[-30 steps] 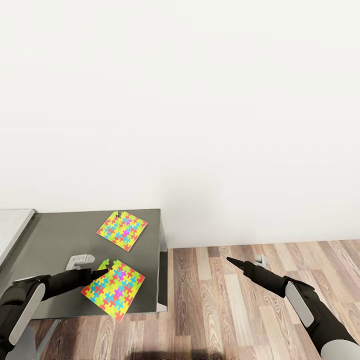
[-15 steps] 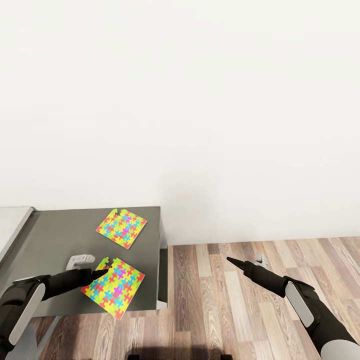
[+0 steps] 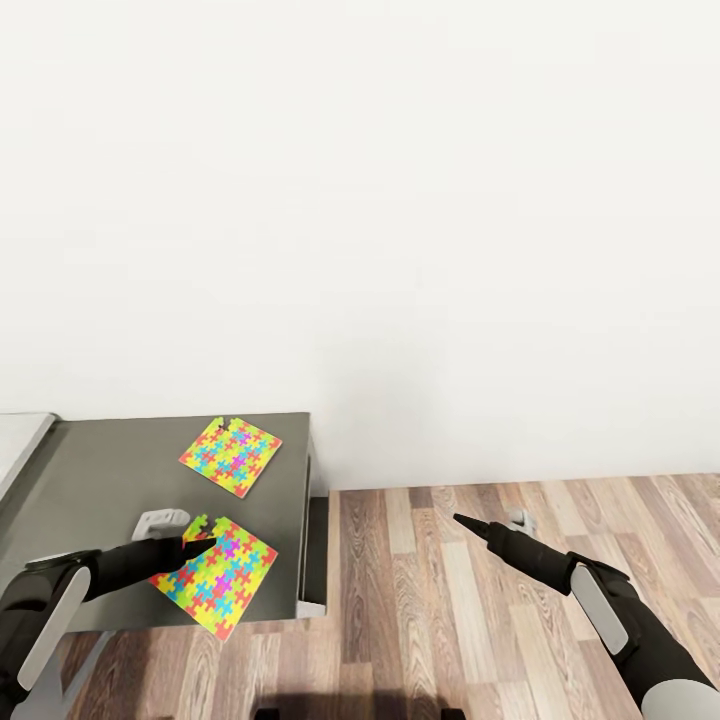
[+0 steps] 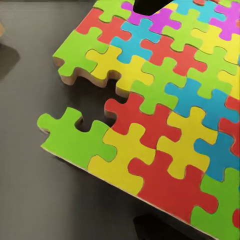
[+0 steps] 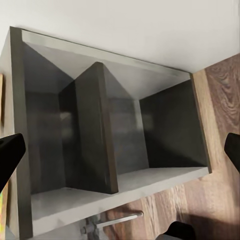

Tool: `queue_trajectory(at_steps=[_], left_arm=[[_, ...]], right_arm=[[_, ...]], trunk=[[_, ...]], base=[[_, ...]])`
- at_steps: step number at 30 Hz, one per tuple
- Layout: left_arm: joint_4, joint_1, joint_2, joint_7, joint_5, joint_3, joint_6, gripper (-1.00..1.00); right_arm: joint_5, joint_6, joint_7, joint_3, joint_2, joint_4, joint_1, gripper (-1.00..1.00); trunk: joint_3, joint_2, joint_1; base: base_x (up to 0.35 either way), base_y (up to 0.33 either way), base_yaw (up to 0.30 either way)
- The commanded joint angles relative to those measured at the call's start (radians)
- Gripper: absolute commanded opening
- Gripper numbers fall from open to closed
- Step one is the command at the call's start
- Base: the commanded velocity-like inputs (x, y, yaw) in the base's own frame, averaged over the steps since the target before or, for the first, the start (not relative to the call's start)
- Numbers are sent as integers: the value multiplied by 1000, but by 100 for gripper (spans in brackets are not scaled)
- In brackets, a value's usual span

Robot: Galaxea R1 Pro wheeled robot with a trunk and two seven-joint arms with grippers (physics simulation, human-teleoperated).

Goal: Put all the toys in the child's room - the three board games (two on the bed and one on the table), the two jigsaw puzzles on the table, and the tennis ball on the table - inside the toy box on the table in the child's room.

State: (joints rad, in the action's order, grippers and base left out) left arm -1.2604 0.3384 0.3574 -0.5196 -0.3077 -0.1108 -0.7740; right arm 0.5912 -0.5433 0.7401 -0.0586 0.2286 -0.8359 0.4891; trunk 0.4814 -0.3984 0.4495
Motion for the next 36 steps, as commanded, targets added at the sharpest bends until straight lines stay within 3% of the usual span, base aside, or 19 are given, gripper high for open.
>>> queue_trajectory(at_steps=[1, 36], left_arm=[[-1, 1, 0, -3, -2, -1, -7, 100], [-1, 1, 1, -20, -6, 0, -14, 100]], right_arm=[[6, -7, 1, -1, 0, 0, 0, 100], [6, -7, 1, 1, 0, 0, 0, 100]], trunk=[[1, -2, 1], [1, -2, 1]], base=[[0, -29, 0], [0, -1, 0]])
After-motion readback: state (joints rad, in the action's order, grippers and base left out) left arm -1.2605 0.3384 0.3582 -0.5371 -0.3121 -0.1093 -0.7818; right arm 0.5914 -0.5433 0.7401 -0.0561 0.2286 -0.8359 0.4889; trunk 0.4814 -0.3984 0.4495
